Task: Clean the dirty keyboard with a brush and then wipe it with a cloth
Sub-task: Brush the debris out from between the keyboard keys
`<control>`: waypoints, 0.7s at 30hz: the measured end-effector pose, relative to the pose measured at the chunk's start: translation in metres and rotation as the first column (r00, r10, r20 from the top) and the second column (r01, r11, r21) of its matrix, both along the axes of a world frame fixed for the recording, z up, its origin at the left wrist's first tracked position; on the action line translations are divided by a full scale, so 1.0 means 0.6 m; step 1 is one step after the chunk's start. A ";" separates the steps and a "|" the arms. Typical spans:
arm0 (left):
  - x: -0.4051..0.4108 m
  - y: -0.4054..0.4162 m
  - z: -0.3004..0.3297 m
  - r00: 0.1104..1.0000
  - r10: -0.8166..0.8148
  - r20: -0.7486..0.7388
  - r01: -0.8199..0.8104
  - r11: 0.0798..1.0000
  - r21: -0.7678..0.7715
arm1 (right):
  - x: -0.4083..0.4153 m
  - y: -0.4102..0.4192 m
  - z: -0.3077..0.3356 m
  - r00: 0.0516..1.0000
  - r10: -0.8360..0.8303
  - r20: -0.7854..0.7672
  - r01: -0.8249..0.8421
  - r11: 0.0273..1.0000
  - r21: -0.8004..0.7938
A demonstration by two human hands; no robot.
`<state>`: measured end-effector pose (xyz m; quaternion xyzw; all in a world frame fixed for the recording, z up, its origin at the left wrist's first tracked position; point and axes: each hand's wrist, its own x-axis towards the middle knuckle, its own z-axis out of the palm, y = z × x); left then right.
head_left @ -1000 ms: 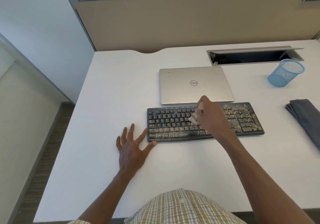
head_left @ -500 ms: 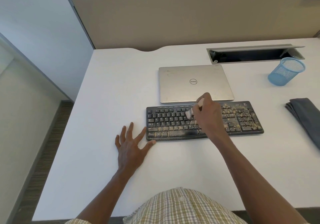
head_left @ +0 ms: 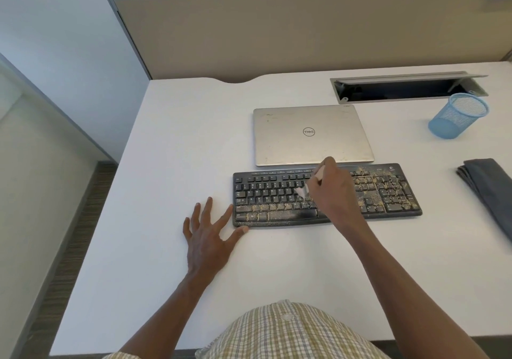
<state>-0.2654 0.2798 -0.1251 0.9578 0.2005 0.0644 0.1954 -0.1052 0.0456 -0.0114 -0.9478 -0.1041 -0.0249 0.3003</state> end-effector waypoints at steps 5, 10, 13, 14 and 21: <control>-0.001 0.001 -0.002 1.000 -0.004 0.007 0.004 1.000 0.003 | 0.004 0.002 0.001 0.999 -0.040 0.012 0.039 0.996 0.077; -0.001 -0.001 0.002 1.000 0.001 -0.025 -0.001 1.000 -0.003 | 0.007 -0.006 -0.001 0.999 -0.032 -0.026 0.033 0.998 0.051; -0.001 -0.001 0.003 1.000 -0.002 -0.016 0.002 1.000 -0.005 | 0.007 -0.004 -0.004 0.999 -0.026 0.026 0.024 0.996 0.085; -0.001 -0.001 0.004 1.000 -0.003 -0.016 0.003 1.000 -0.004 | 0.005 -0.005 -0.008 1.000 -0.020 0.019 0.018 0.997 0.069; -0.001 0.000 0.002 1.000 -0.002 -0.012 0.002 1.000 0.005 | -0.002 -0.001 0.018 0.994 0.113 -0.002 -0.112 0.986 0.125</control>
